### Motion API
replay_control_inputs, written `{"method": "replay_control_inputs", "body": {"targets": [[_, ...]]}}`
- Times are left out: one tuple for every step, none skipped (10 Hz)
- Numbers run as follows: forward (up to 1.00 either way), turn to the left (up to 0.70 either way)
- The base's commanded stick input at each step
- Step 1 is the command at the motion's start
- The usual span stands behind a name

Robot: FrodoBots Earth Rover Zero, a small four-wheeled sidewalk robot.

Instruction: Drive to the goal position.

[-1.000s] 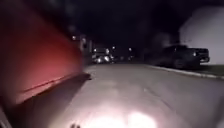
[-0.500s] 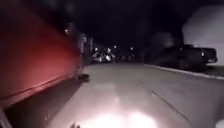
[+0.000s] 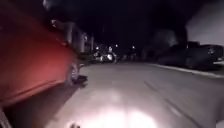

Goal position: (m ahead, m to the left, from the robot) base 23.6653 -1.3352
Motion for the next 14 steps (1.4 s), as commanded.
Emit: {"method": "replay_control_inputs", "body": {"targets": [[1.0, 0.0], [1.0, 0.0], [1.0, 0.0], [1.0, -0.03], [1.0, -0.15], [1.0, -0.27], [1.0, -0.27], [1.0, -0.27], [1.0, -0.26], [1.0, -0.22], [1.0, -0.19], [1.0, -0.15], [1.0, -0.12], [1.0, -0.08]]}}
